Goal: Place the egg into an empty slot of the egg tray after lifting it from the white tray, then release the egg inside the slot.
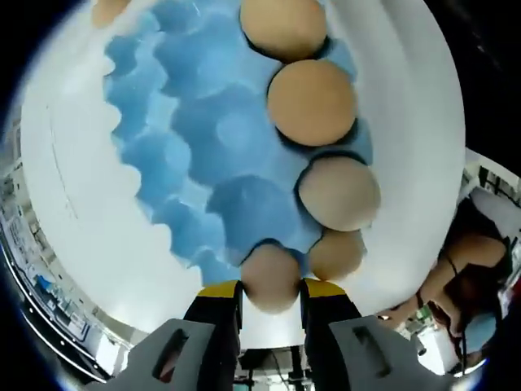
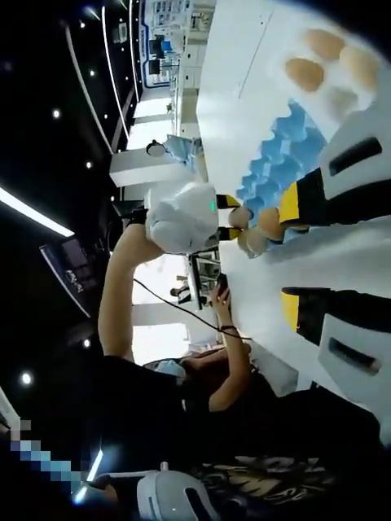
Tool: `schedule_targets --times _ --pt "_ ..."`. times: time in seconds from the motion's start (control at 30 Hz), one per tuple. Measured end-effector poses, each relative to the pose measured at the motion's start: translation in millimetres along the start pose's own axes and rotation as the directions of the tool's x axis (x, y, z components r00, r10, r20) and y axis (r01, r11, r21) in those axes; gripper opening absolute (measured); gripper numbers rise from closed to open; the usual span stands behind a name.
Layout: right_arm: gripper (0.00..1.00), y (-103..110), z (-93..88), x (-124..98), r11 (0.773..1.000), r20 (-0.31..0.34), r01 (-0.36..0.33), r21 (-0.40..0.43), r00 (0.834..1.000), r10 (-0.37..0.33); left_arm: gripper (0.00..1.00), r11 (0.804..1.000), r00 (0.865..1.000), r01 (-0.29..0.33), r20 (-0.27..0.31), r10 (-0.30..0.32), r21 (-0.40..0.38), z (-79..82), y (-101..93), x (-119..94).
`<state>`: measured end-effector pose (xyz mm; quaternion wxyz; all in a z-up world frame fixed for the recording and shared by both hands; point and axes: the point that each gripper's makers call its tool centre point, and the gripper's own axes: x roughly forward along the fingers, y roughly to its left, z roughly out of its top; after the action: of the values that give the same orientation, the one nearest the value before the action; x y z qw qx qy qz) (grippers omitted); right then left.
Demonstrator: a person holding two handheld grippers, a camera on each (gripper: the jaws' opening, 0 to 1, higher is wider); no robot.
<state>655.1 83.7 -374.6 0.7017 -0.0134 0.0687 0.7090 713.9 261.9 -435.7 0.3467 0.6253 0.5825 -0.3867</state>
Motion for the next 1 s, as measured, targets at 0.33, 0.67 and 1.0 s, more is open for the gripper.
schedule_targets --times 0.33,0.67,1.0 --pt "0.3 3.3 -0.2 1.4 1.0 0.005 -0.007 0.002 1.0 0.007 0.42 0.988 0.989 -0.057 0.127 0.076 -0.146 -18.0 9.1 -5.5" --pt "0.3 5.4 8.5 0.9 1.0 0.033 -0.015 0.019 0.999 0.015 0.44 0.821 0.748 -0.089 0.507 0.429 -0.563 -14.2 15.6 -47.1" --pt "0.3 -4.0 13.1 0.9 0.999 0.04 -0.013 0.04 0.999 0.012 0.47 0.656 0.366 0.035 0.62 0.694 -0.754 5.4 22.4 -95.5"
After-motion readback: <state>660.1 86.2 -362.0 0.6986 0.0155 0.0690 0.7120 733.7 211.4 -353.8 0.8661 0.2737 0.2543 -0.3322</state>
